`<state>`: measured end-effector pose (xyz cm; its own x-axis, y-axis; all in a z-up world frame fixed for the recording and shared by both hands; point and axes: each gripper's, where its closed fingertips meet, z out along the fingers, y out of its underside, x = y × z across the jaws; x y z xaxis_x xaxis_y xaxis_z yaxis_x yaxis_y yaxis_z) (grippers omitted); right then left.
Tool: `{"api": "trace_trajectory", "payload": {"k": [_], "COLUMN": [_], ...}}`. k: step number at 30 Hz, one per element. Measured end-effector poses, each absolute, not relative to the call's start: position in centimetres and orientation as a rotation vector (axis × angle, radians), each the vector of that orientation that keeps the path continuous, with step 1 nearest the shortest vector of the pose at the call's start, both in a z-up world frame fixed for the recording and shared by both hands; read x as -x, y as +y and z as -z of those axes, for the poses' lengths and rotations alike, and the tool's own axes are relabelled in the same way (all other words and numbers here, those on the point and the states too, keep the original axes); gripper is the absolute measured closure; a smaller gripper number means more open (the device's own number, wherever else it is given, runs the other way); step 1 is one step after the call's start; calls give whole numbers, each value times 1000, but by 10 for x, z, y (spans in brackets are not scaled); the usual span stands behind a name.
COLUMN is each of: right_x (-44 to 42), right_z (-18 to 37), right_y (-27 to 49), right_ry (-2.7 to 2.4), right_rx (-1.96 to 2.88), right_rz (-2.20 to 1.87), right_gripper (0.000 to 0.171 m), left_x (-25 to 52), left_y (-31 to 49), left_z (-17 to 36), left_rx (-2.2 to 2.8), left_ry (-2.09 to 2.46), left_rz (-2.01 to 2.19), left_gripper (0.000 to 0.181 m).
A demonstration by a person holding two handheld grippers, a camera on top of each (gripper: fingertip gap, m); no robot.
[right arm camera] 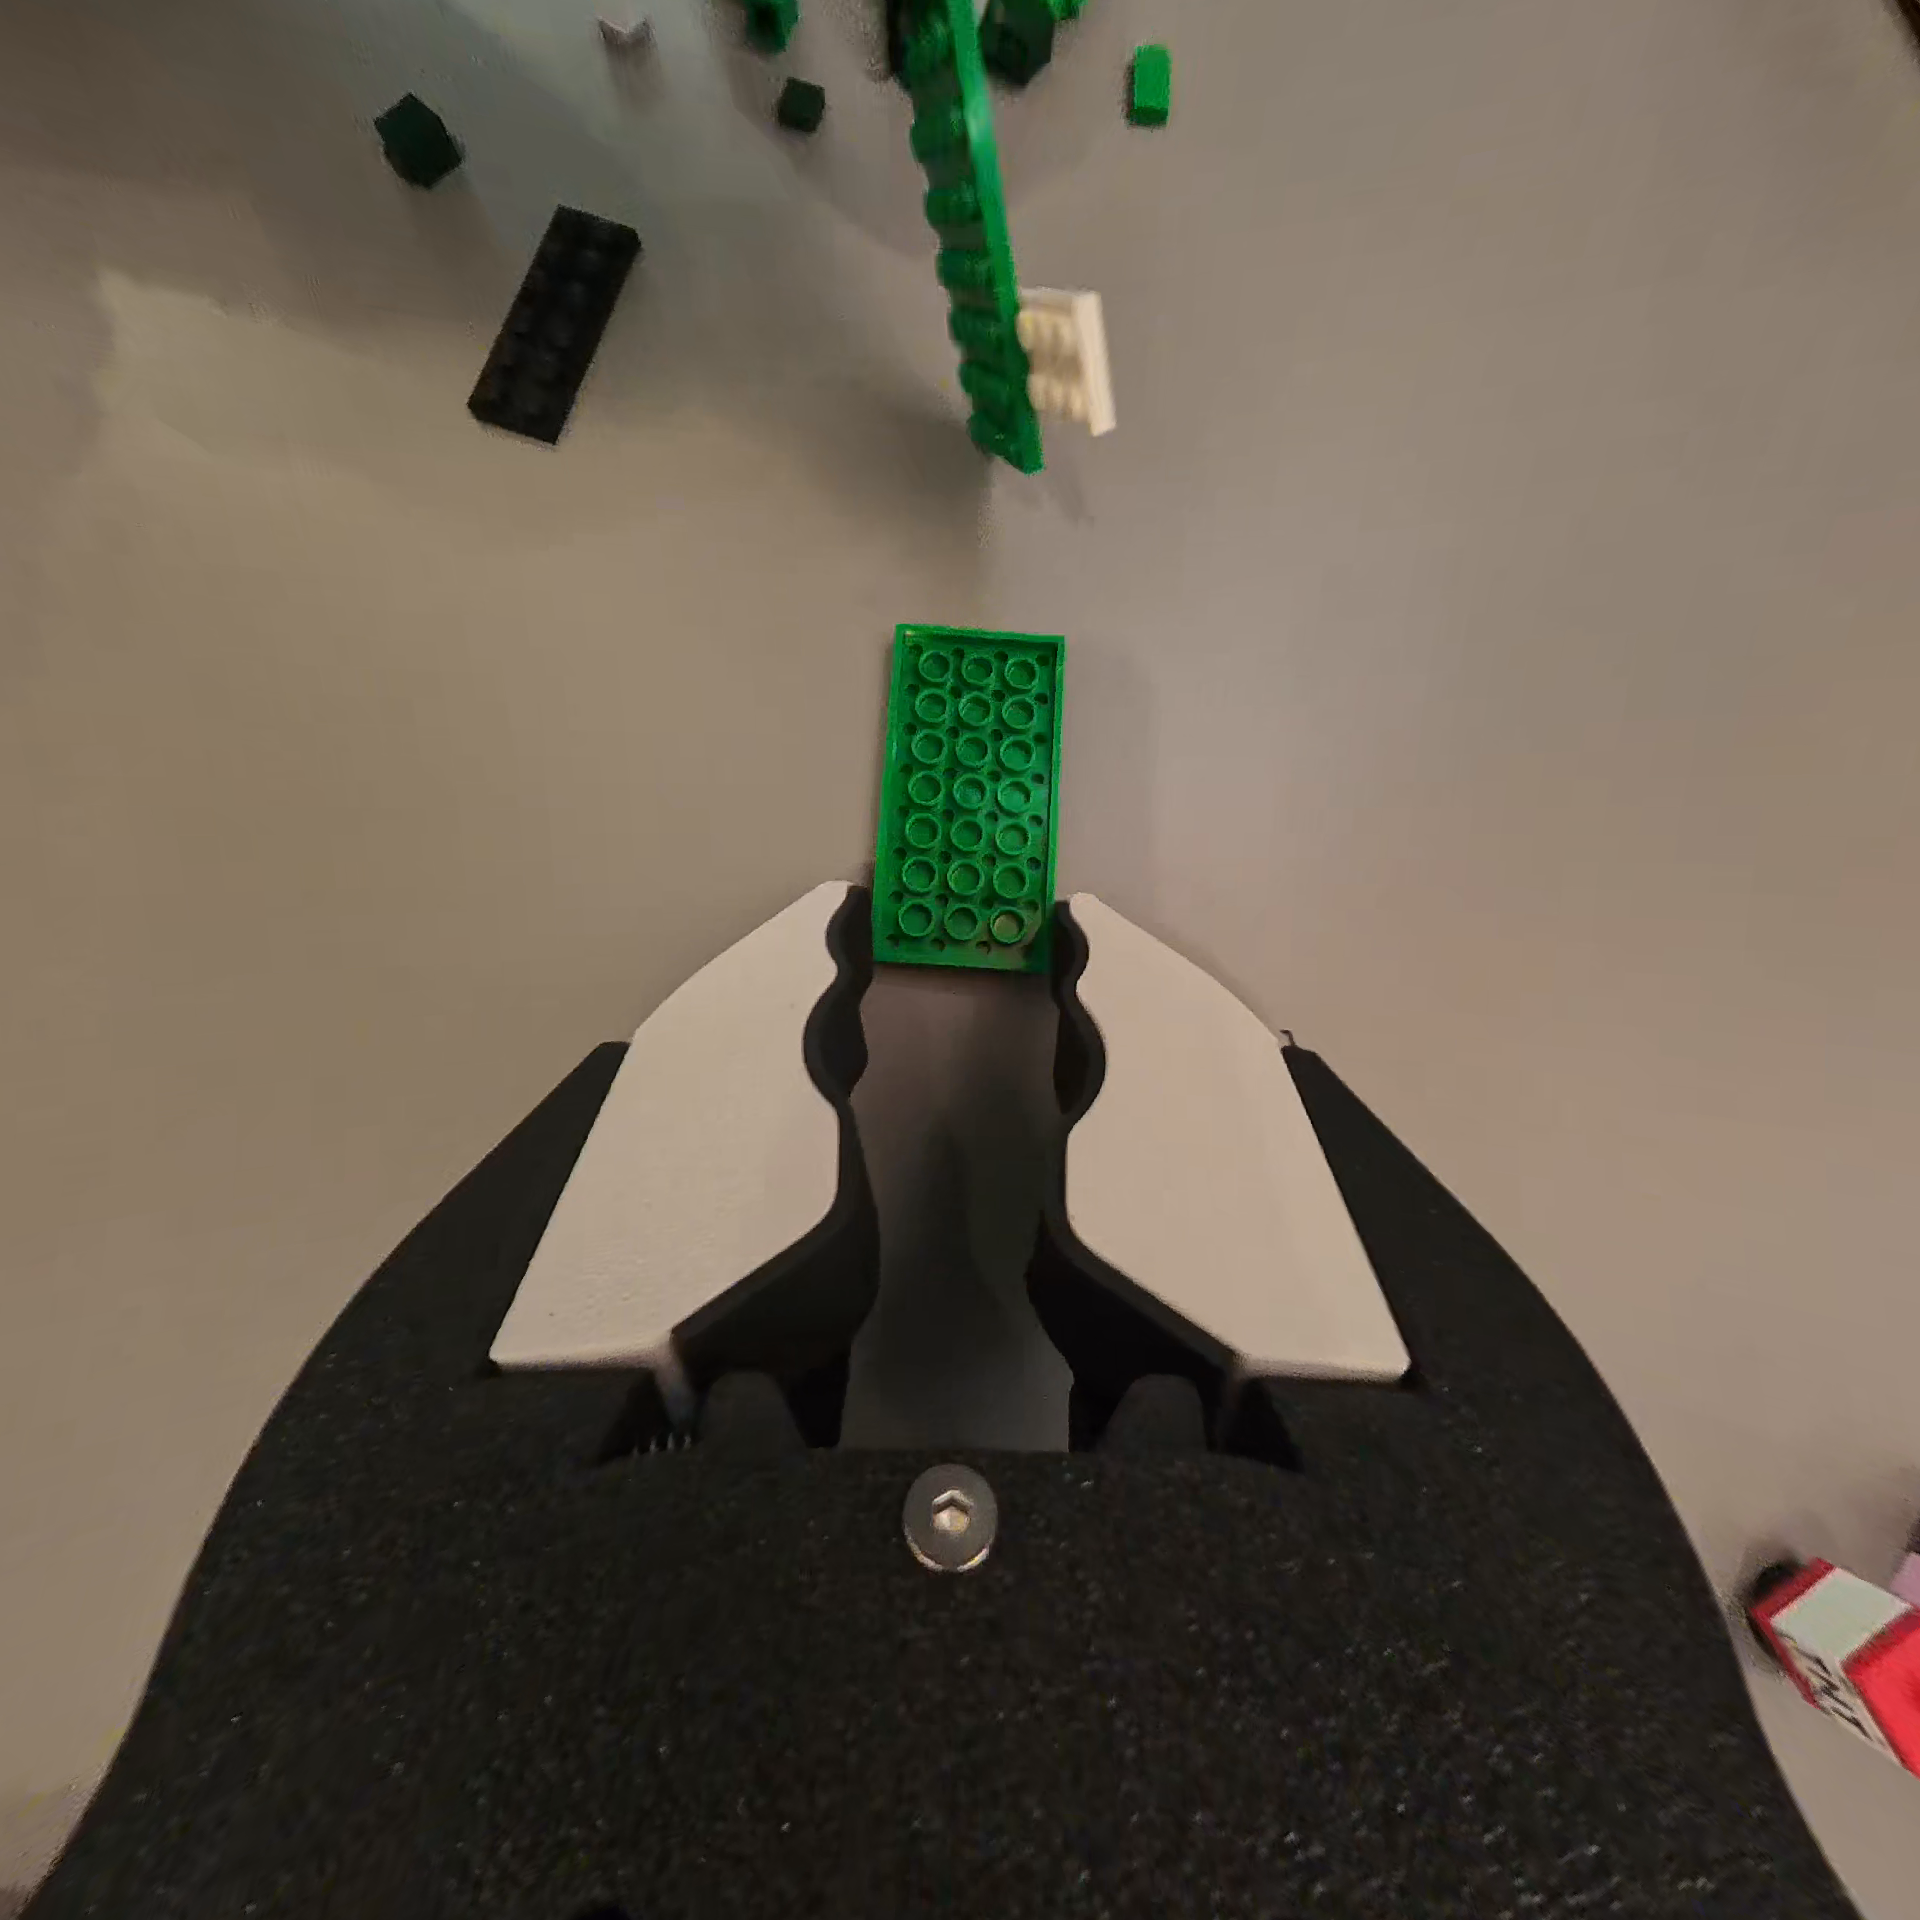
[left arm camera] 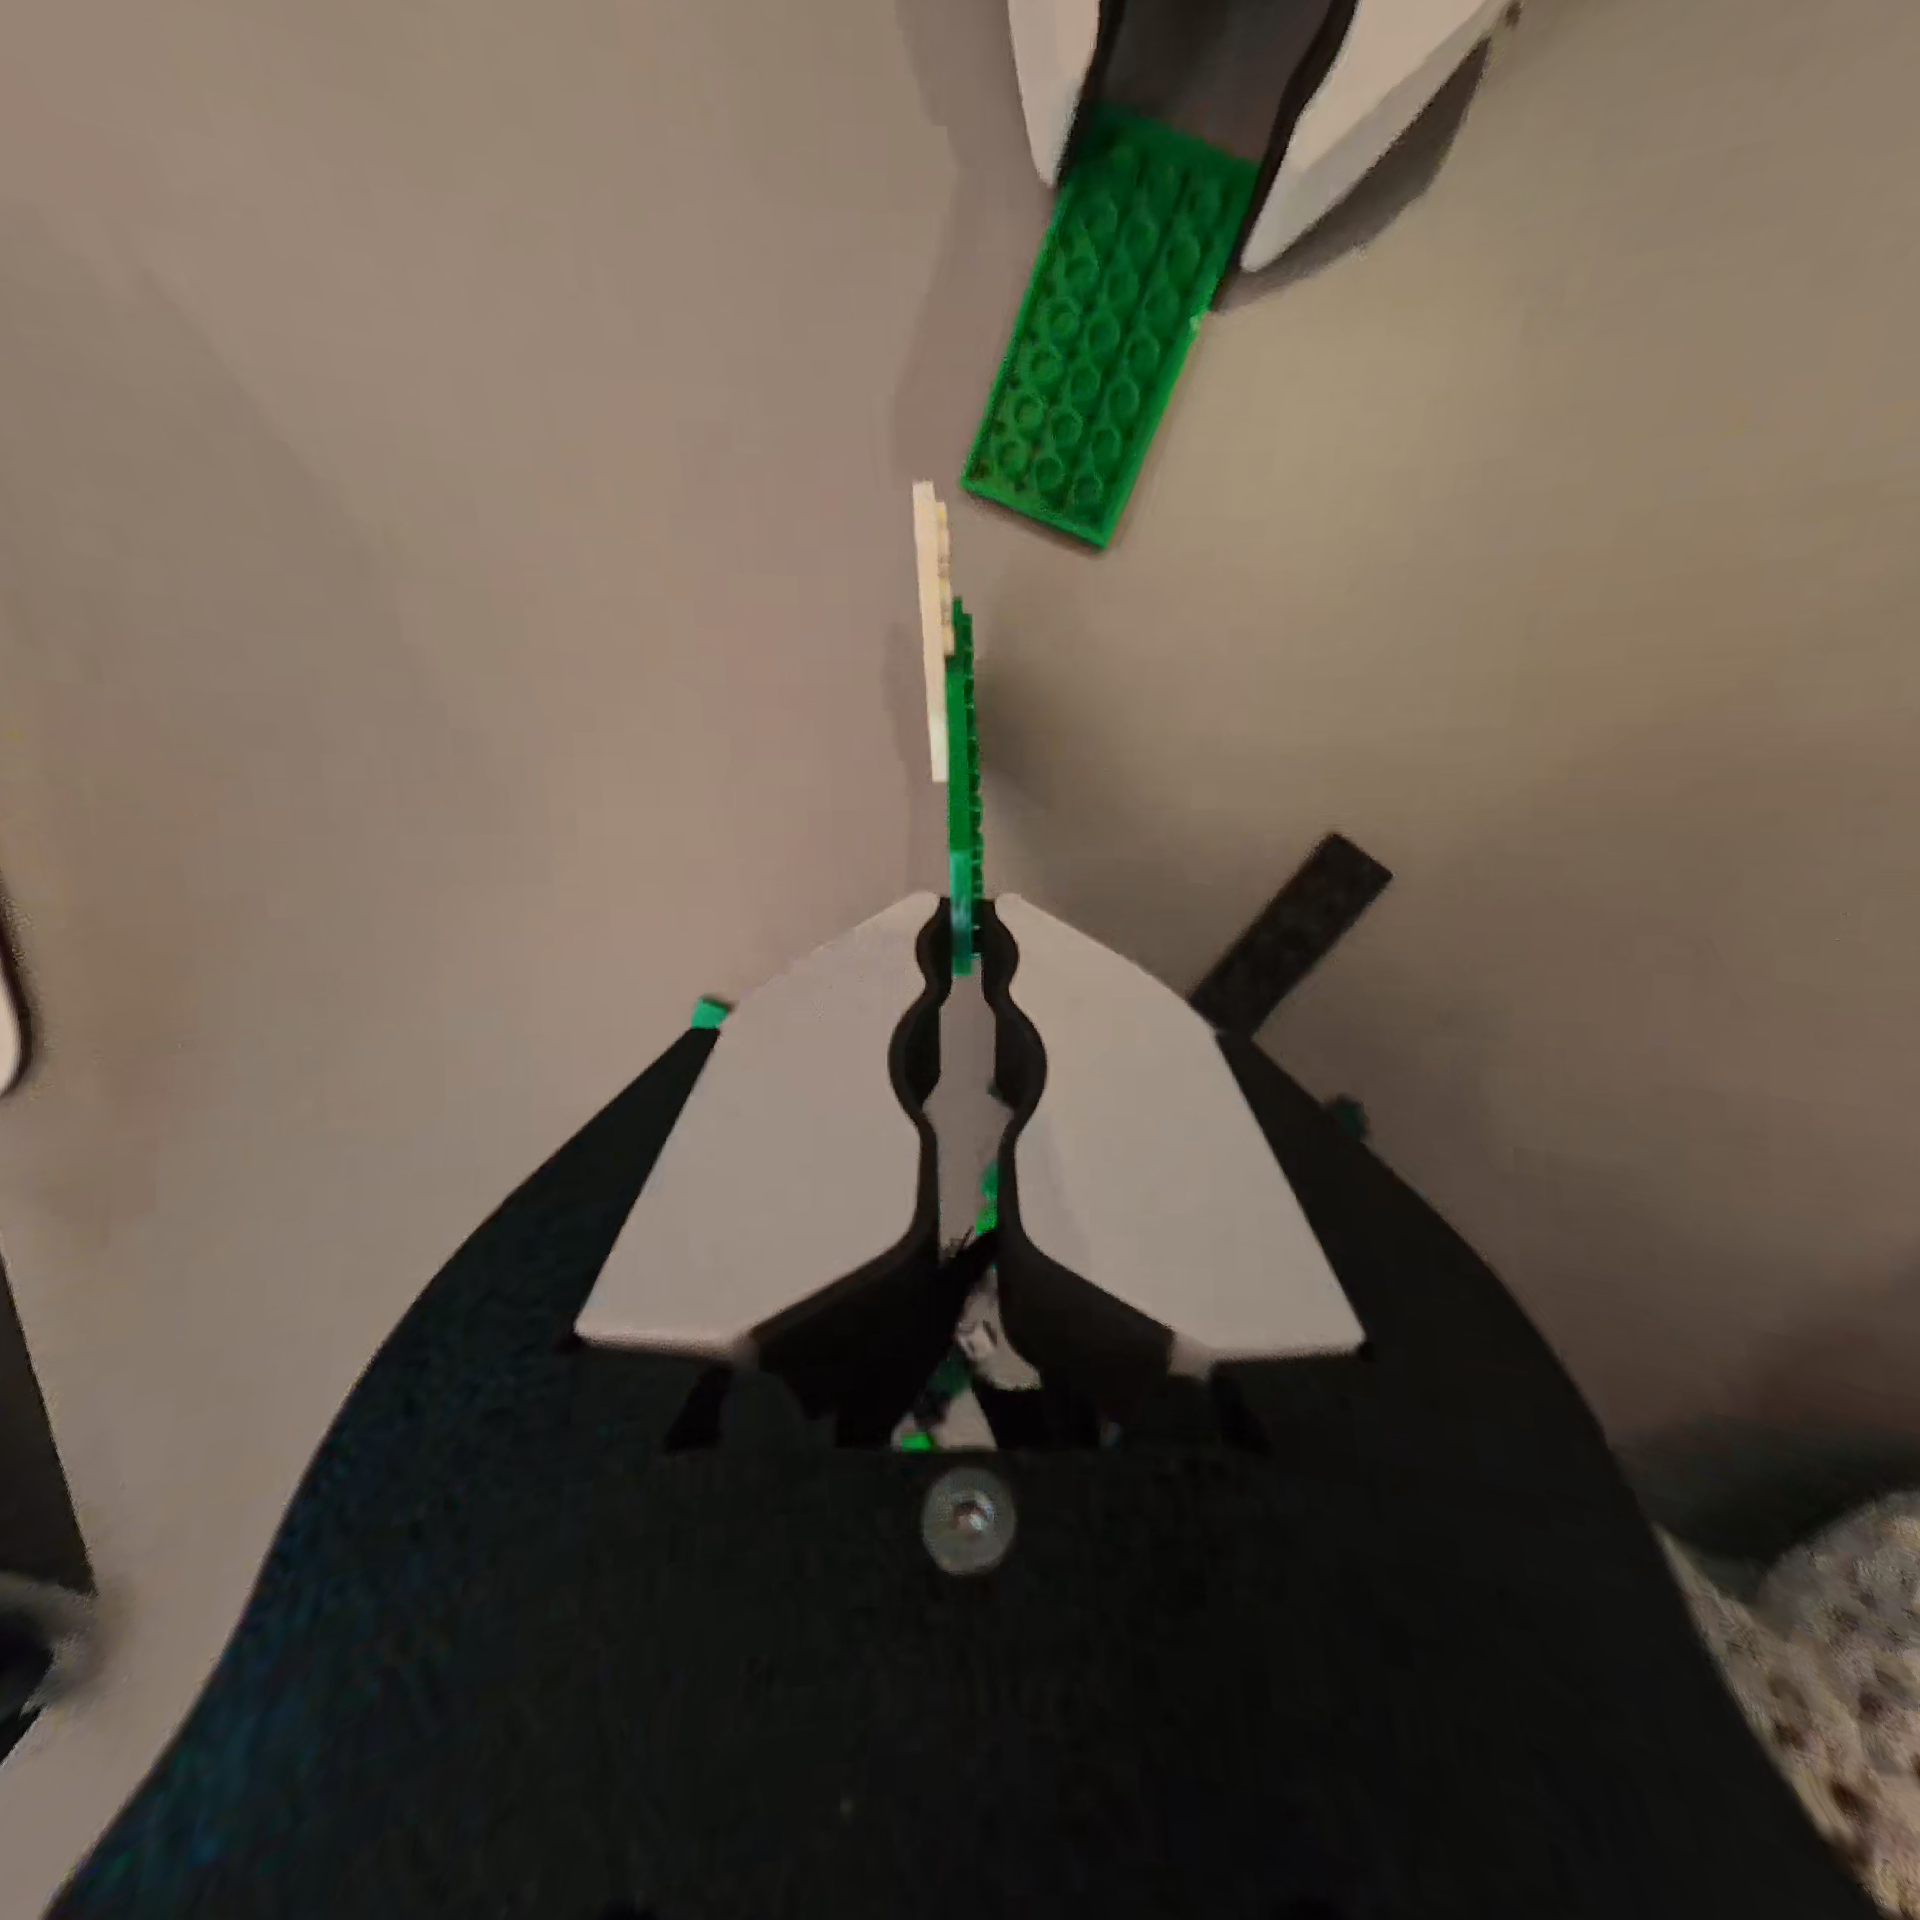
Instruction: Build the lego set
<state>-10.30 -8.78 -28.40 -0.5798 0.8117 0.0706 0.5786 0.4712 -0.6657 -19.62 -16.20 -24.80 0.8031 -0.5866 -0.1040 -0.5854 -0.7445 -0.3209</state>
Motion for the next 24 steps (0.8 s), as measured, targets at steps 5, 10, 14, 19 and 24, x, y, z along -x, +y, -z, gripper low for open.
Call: {"api": "trace_trajectory", "payload": {"k": [5,10,14,19,24], "right_x": [110,111,112,110,109], "right_z": [273,261,255,256,259], "right_y": [-82,-53,-37,-32,-34], "right_ry": [-2248,-2065,-1960,-1955,-1972], "right_rx": [1140,1170,1197,1183,1187], "right_rz": [-781,-757,-756,-716,-724], "right_gripper": [139,139,139,139,139], "left_x": [202,212,211,211,207], "left_y": [-154,-142,-132,-128,-126], "left_z": [239,240,240,241,249], "left_rx": [2793,3001,3089,3138,3164], "left_ry": [949,1048,1082,1095,1091], "left_rz": [-69,-147,-157,-164,-158], "left_gripper": [177,177,177,176,167]}}
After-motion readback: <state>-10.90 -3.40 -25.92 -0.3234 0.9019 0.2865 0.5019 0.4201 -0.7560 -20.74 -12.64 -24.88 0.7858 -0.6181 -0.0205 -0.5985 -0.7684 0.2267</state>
